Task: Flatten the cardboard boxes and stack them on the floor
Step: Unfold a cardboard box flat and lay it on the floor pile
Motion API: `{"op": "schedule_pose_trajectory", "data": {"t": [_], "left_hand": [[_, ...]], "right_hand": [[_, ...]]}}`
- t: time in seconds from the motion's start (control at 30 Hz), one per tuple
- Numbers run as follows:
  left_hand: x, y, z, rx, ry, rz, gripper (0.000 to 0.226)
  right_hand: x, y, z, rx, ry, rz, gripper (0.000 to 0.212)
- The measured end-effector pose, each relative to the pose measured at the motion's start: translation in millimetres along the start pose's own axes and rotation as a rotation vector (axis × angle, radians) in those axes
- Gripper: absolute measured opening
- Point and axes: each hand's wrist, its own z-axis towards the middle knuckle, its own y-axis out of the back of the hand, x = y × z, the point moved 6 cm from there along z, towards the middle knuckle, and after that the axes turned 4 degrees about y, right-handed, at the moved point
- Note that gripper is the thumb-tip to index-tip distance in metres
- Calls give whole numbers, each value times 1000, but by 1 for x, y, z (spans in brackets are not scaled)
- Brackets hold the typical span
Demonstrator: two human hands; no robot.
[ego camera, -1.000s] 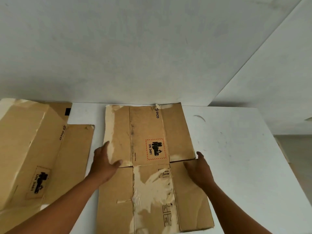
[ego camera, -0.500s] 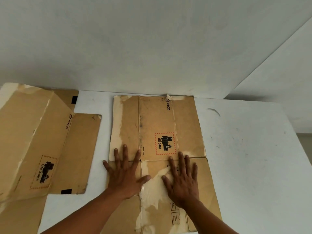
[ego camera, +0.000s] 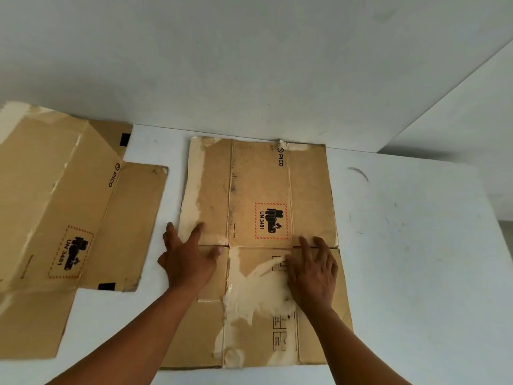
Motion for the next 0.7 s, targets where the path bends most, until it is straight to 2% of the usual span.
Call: {"op": "schedule_pose_trajectory", "data": {"t": [0.07, 0.13, 0.3, 0.4, 0.53, 0.6, 0.7], "left_hand": [[-3, 4, 2, 18, 62, -14, 70], [-8, 9, 3, 10, 106, -56, 66], [-9, 12, 2, 18, 220, -119, 46], [-13, 8, -15, 5, 263, -220, 57], [-32, -12, -65, -20, 393, -448, 78], [-50, -29, -92, 3, 431, -569, 66], [-87, -48, -131, 25, 397, -651, 51]], "right_hand": [[-21, 8, 8, 12, -143, 35, 74], [-35, 17, 16, 49, -191, 57, 86], [-64, 36, 42, 109, -199, 183, 92], [-86, 44, 54, 134, -119, 244, 94], [-132, 59, 72, 196, -30, 350, 72], [-164, 68, 79, 218, 6, 413, 59], [-212, 82, 82, 234, 35, 455, 49]]}}
